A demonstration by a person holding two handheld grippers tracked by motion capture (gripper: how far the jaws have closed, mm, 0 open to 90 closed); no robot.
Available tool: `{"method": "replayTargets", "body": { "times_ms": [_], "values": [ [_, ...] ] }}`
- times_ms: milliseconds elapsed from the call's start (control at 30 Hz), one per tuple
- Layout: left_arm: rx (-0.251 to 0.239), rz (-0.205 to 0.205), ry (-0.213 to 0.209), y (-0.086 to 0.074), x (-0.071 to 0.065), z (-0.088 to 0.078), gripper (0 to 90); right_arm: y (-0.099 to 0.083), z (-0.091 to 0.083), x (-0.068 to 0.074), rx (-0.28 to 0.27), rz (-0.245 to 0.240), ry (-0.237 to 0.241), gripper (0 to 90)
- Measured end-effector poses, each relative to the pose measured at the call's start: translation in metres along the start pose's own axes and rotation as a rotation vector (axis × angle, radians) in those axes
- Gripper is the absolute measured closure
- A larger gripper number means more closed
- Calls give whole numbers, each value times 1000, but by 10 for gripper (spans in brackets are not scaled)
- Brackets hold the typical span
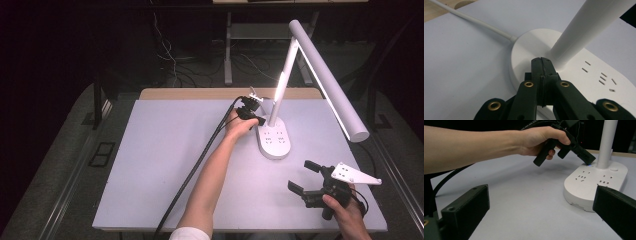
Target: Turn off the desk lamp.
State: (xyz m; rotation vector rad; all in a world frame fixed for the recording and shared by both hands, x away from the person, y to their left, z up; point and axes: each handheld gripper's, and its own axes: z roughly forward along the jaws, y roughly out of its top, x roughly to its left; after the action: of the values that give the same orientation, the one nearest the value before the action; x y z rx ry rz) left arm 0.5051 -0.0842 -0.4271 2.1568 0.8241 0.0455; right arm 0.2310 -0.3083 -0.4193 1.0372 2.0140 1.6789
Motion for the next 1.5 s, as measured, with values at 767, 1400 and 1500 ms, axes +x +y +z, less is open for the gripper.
{"method": "replayTargets", "body": {
  "times_ms": [767,1400,1500],
  "values": [
    [53,87,79,4,-14,1,900,1,-1,-3,-6,1,-14,7],
    [-7,27,46,-4,-2,-13,861,0,-2,-4,-5,7,-21,6],
    [-19,31,40,-9,1,-19,845,0,-1,-4,-1,8,-17,7]
  ]
}}
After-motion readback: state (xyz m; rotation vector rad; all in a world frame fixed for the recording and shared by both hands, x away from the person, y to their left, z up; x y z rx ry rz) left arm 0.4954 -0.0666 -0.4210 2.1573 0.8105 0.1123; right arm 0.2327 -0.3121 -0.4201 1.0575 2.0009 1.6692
